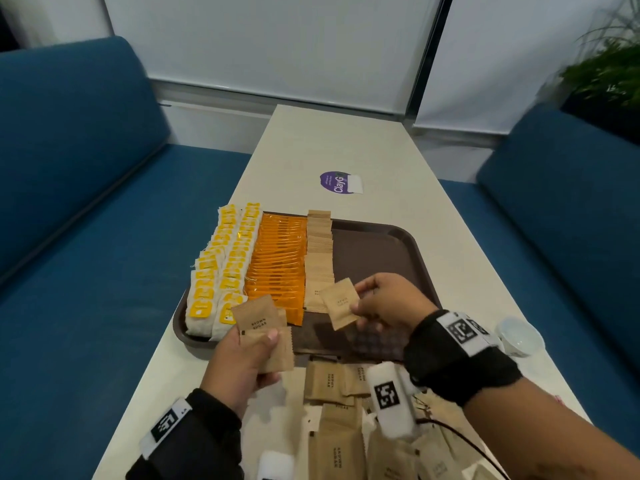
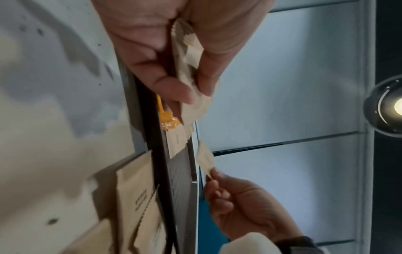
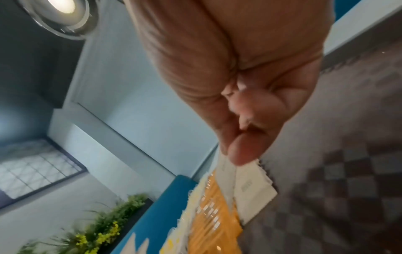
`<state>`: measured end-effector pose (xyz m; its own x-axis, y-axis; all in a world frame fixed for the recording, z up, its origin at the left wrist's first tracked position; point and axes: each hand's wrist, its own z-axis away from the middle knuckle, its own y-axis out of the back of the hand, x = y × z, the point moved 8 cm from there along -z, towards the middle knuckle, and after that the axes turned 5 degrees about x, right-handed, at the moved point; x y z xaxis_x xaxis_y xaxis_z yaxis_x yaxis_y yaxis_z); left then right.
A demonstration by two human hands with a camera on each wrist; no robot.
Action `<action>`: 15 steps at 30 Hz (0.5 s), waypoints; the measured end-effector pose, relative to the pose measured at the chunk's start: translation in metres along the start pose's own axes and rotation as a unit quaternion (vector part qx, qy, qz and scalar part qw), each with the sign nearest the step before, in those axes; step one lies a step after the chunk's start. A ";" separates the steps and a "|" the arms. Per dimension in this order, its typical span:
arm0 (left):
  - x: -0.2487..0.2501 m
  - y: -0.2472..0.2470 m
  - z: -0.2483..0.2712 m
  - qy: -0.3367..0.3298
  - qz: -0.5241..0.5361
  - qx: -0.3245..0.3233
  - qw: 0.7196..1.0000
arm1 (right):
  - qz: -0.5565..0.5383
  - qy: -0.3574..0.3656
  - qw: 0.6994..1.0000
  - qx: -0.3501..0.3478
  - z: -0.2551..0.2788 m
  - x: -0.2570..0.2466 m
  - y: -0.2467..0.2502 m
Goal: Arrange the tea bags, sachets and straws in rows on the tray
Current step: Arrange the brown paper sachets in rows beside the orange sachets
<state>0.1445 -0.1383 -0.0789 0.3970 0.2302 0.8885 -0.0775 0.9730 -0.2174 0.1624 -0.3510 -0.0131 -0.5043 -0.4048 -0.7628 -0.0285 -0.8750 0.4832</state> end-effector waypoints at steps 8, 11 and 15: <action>-0.006 -0.010 -0.020 0.053 0.028 -0.001 0.998 | 0.116 -0.129 0.983 -0.055 -0.036 0.017 -0.031; -0.005 -0.013 -0.023 0.055 0.021 -0.006 0.998 | 0.177 -0.106 0.977 -0.047 -0.047 0.017 -0.034; -0.003 -0.015 -0.027 0.053 0.019 -0.009 0.998 | 0.245 -0.086 0.966 -0.018 -0.054 0.012 -0.033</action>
<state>0.1691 -0.1545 -0.0890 0.4887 0.2636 0.8317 -0.0792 0.9627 -0.2586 0.2043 -0.3414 -0.0615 -0.5852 -0.7252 -0.3629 0.2778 -0.5997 0.7505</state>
